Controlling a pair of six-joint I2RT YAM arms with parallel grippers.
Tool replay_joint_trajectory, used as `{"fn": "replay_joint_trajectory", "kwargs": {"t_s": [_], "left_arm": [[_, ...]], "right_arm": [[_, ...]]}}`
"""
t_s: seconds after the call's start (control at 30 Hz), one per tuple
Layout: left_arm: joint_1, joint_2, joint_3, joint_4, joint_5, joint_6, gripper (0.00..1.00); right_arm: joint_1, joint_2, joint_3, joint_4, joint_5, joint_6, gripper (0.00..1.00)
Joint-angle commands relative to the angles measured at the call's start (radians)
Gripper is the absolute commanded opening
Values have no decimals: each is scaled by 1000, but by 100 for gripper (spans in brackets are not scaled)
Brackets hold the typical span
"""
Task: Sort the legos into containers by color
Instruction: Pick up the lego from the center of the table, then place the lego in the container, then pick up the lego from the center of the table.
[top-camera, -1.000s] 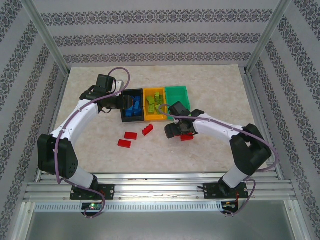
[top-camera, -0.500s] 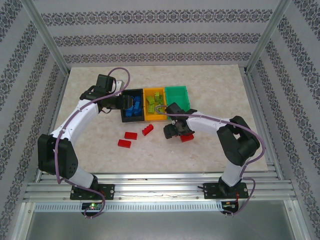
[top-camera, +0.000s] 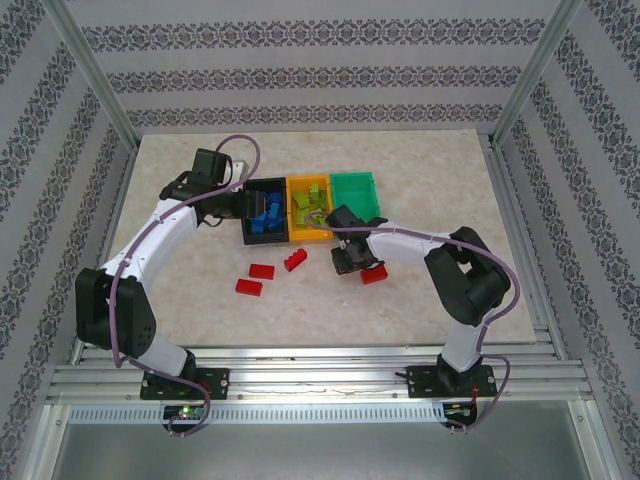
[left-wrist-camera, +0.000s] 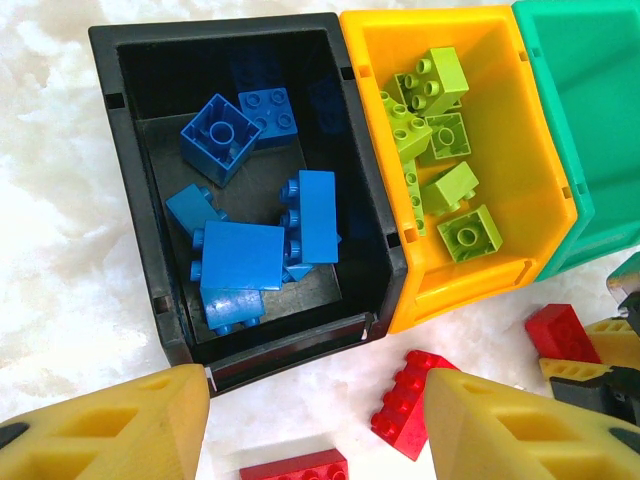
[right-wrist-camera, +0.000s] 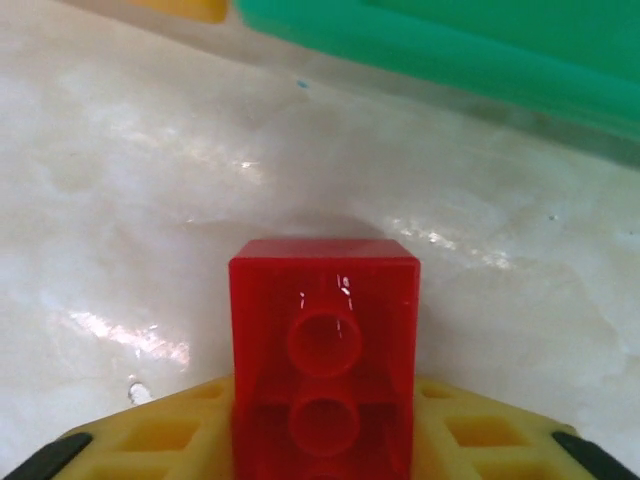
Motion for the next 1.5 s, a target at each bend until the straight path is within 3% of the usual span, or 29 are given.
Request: {"fn": "replay_joint_trajectory", "kwargs": {"t_s": [0.0, 0.27, 0.43, 0.5, 0.63, 0.8, 1.13, 1.3, 1.47], "left_arm": [[-6, -18, 22, -12, 6, 7, 59], [-6, -20, 21, -10, 14, 4, 59], [-6, -20, 20, -8, 15, 4, 59], [-7, -18, 20, -12, 4, 7, 59], [-7, -18, 20, -13, -5, 10, 59], [-6, -13, 24, -13, 7, 7, 59], [-6, -29, 20, 2, 45, -9, 59], [-6, -20, 21, 3, 50, -9, 59], [-7, -12, 20, -1, 38, -6, 59]], "right_arm": [[18, -51, 0, 12, 9, -11, 28], [-3, -260, 18, 7, 31, -44, 26], [-122, -219, 128, 35, -10, -57, 29], [-155, -150, 197, 22, -30, -69, 35], [-172, -79, 260, -6, -12, -77, 61], [-149, -170, 111, 18, -61, -31, 65], [-102, -535, -313, -20, -35, 131, 74], [-105, -515, -405, -17, -44, 141, 80], [-101, -421, -372, 2, -64, 79, 89]]}}
